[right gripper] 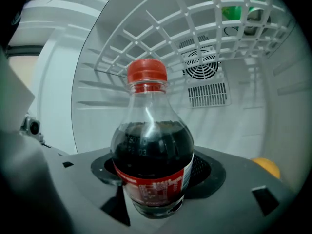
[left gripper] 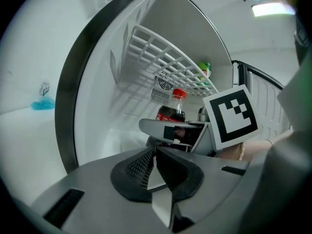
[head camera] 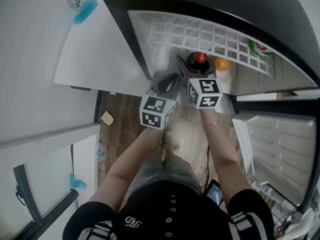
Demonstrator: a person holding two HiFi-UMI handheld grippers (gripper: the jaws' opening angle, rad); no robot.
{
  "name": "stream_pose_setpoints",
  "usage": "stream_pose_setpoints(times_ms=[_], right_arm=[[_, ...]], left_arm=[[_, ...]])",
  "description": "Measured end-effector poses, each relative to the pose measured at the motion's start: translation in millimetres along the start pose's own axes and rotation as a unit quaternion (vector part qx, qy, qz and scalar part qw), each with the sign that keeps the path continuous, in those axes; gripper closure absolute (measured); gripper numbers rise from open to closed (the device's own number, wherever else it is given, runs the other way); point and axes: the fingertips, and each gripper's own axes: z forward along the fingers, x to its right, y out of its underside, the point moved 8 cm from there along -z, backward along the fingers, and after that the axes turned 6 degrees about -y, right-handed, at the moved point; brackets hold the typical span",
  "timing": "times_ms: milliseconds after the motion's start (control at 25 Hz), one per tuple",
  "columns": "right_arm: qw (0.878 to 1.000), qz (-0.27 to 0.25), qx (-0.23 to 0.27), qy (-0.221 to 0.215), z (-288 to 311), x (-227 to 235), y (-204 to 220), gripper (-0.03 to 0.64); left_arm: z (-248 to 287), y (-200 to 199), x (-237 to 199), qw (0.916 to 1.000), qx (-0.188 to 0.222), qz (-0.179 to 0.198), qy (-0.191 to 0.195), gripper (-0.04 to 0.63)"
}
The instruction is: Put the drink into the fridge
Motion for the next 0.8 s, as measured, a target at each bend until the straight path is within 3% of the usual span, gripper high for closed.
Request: stream_pose_setpoints(times_ms=[320, 800], right_arm=[[1.0, -0.019, -0.008, 0.007, 25, 10, -2, 0.293], [1.0, 0.003, -0.015, 0.018, 45, 18, 6, 0.293]], left_arm=[[7, -7, -10, 1.0, 0.001, 0.005, -0.006, 0.588], [12, -14, -15, 0.9999, 0.007, 0.001, -0.013, 0.588]])
